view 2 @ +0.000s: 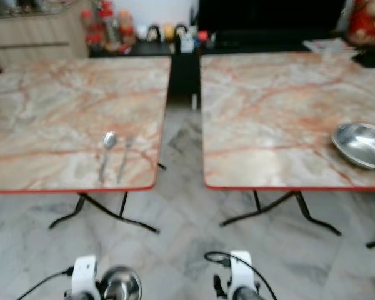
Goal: Setting the table
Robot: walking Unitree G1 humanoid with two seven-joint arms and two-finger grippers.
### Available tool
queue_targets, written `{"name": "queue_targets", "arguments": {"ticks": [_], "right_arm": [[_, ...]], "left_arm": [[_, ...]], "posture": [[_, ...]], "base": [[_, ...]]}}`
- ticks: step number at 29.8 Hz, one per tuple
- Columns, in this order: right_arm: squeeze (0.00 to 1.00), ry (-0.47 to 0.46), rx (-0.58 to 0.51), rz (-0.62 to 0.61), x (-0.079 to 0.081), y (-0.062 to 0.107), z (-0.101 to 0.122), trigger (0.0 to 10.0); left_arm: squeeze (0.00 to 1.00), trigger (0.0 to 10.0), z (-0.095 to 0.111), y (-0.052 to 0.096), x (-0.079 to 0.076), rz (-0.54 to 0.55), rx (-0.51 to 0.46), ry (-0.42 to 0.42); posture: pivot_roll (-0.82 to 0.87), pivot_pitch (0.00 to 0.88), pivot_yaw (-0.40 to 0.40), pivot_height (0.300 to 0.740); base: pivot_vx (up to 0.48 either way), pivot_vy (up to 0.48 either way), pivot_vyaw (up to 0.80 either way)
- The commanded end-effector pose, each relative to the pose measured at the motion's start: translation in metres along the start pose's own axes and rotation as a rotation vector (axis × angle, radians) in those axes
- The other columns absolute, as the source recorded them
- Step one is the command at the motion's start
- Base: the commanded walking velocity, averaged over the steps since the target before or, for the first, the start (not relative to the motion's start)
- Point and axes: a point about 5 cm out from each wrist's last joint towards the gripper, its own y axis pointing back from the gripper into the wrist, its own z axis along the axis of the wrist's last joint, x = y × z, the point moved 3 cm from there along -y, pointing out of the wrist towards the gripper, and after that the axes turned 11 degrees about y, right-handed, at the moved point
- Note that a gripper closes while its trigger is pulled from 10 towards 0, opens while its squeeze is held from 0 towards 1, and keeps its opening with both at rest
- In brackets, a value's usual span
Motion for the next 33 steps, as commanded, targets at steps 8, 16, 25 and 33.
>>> {"name": "queue_targets", "arguments": {"ticks": [8,16,25,33], "right_arm": [[0.00,-0.013,0.004,-0.029,-0.0085,0.0007,0.0001,10.0],[0.00,-0.023,-0.005,-0.037,-0.0100,0.0007,0.0015,10.0],[0.00,0.002,-0.004,-0.028,-0.0066,0.0005,0.0007,10.0],[0.00,0.002,-0.004,-0.037,-0.0081,0.0009,-0.0004,10.0]], "left_arm": [[0.00,10.0,0.0000,-0.0007,-0.0050,-0.020,0.008,-0.030],[0.00,10.0,0.0004,-0.0009,-0.0056,-0.024,0.009,-0.038],[0.00,10.0,-0.0011,-0.0004,-0.0041,-0.025,0.015,-0.049],[0.00,10.0,-0.0019,-0.0001,-0.0032,-0.027,0.019,-0.055]], "posture": [[-0.25,0.000,0.087,0.740],[-0.26,0.000,0.092,0.740],[-0.26,0.000,0.096,0.740],[-0.27,0.000,0.099,0.740]], "base": [[0.000,-0.390,-0.20],[0.000,-0.393,-0.20],[0.000,-0.391,0.00],[0.000,-0.390,0.00]]}}
